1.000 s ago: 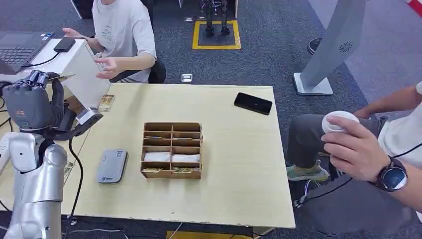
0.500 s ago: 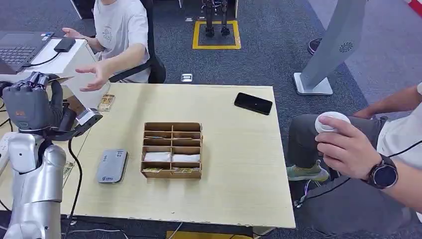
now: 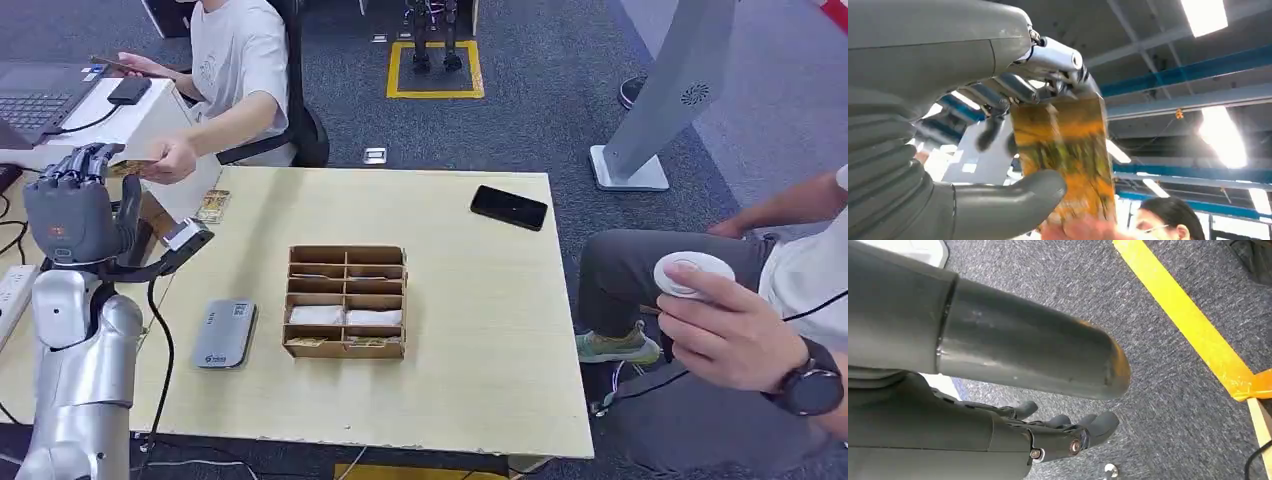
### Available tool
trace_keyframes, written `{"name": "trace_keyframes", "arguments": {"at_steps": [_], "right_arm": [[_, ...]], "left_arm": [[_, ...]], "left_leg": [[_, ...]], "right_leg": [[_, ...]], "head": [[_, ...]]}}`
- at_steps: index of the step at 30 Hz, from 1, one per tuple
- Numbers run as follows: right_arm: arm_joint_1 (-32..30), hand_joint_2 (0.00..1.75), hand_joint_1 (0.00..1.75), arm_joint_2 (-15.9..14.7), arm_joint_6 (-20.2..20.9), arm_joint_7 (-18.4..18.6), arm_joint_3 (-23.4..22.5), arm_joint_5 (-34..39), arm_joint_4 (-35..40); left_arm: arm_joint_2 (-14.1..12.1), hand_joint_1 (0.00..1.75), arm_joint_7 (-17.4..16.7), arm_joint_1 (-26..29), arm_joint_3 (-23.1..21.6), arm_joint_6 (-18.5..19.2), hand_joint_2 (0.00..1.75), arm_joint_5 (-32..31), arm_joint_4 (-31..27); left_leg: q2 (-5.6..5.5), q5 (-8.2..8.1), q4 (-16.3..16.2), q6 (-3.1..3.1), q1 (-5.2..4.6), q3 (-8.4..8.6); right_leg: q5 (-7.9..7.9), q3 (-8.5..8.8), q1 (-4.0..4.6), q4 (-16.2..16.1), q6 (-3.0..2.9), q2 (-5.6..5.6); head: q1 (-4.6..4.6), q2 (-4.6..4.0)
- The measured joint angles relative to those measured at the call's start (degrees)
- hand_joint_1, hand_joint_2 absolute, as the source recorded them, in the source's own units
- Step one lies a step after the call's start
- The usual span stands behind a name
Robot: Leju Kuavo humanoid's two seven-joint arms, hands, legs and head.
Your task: Pass the card to the sensor for recognition and then transmit it.
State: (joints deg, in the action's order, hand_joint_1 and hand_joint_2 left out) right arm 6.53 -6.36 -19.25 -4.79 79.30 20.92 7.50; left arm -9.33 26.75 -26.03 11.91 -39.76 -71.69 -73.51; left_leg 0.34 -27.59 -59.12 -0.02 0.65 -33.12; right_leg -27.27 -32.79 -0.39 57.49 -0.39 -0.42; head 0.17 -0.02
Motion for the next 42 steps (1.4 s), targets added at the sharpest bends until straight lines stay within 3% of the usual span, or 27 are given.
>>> {"name": "trace_keyframes", "arguments": {"at_steps": [7,16,19,22,25,29,33,36,42], "right_arm": [[-0.1,0.0,0.0,0.0,-0.1,0.0,0.7,0.6,0.0],[-0.4,0.0,0.0,0.0,-0.6,0.1,1.0,1.5,0.0],[-0.9,0.0,0.0,0.0,-1.1,0.1,1.0,3.0,0.0],[-1.7,0.0,0.0,0.0,-0.9,0.5,1.0,4.2,0.0],[-2.1,0.0,0.0,-0.1,-0.4,1.0,0.9,5.1,-0.1],[-2.3,0.0,0.0,-0.2,-1.0,-0.1,0.7,6.0,-0.2],[-2.2,0.0,0.0,-0.2,-1.2,-0.7,0.4,6.1,-0.2],[-2.2,0.0,0.0,-0.2,-0.9,-0.5,0.4,6.1,-0.2],[-2.2,0.0,0.0,-0.3,-0.8,-0.1,0.4,6.1,-0.3]], "left_arm": [[0.4,0.0,-1.1,0.0,0.0,0.0,1.75,-2.0,0.4],[0.3,0.0,-1.6,-0.1,0.5,0.1,1.75,5.3,1.4],[-1.3,0.0,-3.9,1.1,-1.4,4.0,1.75,13.9,1.4],[-2.9,0.0,-4.1,5.2,-5.9,12.6,1.75,20.9,-2.5],[-3.7,0.0,-4.9,10.6,-14.6,20.1,1.75,18.7,-10.3],[-4.8,0.0,-8.5,14.1,-28.7,21.8,1.75,11.7,-17.8],[-5.6,0.0,-10.1,14.4,-38.7,24.9,1.75,12.3,-20.9],[-7.0,0.0,-10.7,14.3,-43.3,25.9,1.75,12.2,-21.3],[-8.3,0.0,-11.1,14.3,-46.8,25.5,1.75,11.0,-21.3]], "left_leg": [[0.0,0.0,0.0,0.0,0.0,0.0],[0.0,0.0,0.0,0.0,0.01,-0.01],[0.06,-0.01,0.0,0.01,0.0,0.02],[0.03,-0.02,0.0,0.02,0.0,-0.01],[0.03,-0.05,0.0,0.06,-0.01,-0.08],[0.04,-0.08,0.0,0.12,-0.09,-0.12],[0.04,-0.08,0.0,0.12,-0.09,-0.11],[0.04,-0.08,0.0,0.11,-0.05,-0.09],[0.04,-0.07,0.0,0.1,-0.01,-0.09]], "right_leg": [[0.0,0.0,0.0,0.0,0.0,0.0],[0.0,0.0,0.01,0.0,0.0,0.0],[0.0,-0.02,0.0,0.0,0.0,0.08],[-0.03,-0.05,0.0,0.0,0.02,0.02],[-0.04,-0.07,-0.01,0.0,0.04,0.01],[0.01,-0.07,-0.09,-0.1,0.12,0.03],[0.02,-0.07,-0.1,-0.1,0.13,0.03],[0.02,-0.08,-0.11,-0.1,0.12,0.04],[0.02,-0.09,-0.06,-0.1,0.11,0.04]], "head": [[-0.02,0.0],[0.0,0.0],[-0.02,0.0],[-0.02,0.0],[0.0,0.0],[-0.02,0.0],[0.0,0.0],[-0.02,0.0],[-0.02,0.0]]}}
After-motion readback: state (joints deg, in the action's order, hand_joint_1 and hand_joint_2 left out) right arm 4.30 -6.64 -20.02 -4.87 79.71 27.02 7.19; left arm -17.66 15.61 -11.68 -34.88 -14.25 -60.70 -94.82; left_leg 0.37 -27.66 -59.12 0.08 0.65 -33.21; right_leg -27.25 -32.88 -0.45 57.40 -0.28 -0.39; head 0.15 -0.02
